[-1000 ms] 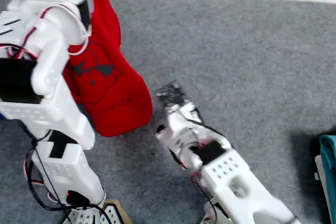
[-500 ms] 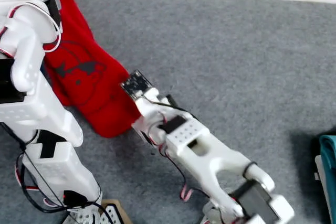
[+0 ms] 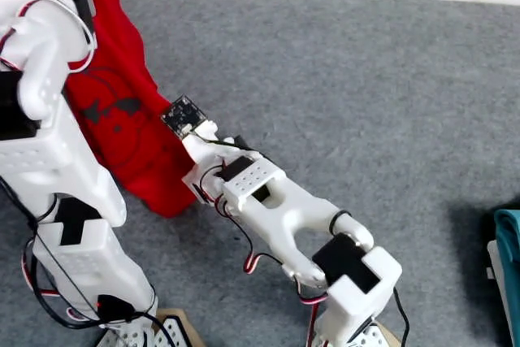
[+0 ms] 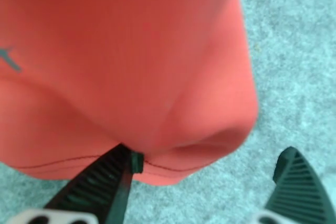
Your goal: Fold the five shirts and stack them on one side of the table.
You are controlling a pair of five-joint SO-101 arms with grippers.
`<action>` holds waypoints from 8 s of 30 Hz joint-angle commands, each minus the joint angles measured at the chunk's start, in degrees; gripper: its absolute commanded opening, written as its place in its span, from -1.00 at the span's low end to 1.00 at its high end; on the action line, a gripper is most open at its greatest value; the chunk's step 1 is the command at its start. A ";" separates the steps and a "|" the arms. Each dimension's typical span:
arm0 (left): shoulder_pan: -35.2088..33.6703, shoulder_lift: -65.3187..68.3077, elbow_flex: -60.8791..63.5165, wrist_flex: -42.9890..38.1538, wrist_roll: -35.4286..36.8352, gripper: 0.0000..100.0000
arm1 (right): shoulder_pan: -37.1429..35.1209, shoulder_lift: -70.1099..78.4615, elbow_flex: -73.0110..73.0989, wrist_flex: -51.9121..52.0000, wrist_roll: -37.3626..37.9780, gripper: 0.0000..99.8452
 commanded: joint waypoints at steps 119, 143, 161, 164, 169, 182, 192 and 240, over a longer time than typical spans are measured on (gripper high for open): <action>-11.03 -27.65 107.56 -24.44 3.43 -0.99 | 28.26 -43.38 6.46 58.15 8.70 -0.99; -14.99 -72.84 137.63 -31.03 -6.77 -0.50 | 28.35 -61.32 24.04 50.77 16.79 -0.46; -11.82 -32.48 106.15 -24.35 -4.57 -0.61 | 28.00 -40.84 3.30 54.02 2.81 -0.46; -9.71 -28.88 105.89 -24.26 -4.57 -0.62 | 28.00 -37.14 2.51 49.89 0.79 -0.46; -5.41 -24.57 105.89 -24.97 -4.57 -0.62 | 24.22 -31.96 6.90 39.34 -3.69 -0.46; -4.09 -10.77 106.24 -35.87 -4.57 -0.62 | 20.97 -30.29 12.62 30.73 -3.87 -0.46; -1.63 -8.48 107.74 -40.88 -4.48 -0.63 | 21.14 -30.73 16.22 27.82 -3.60 -0.46; 2.95 -8.48 104.75 -45.10 -4.48 -0.90 | 23.43 -30.81 21.14 23.43 -3.60 -0.46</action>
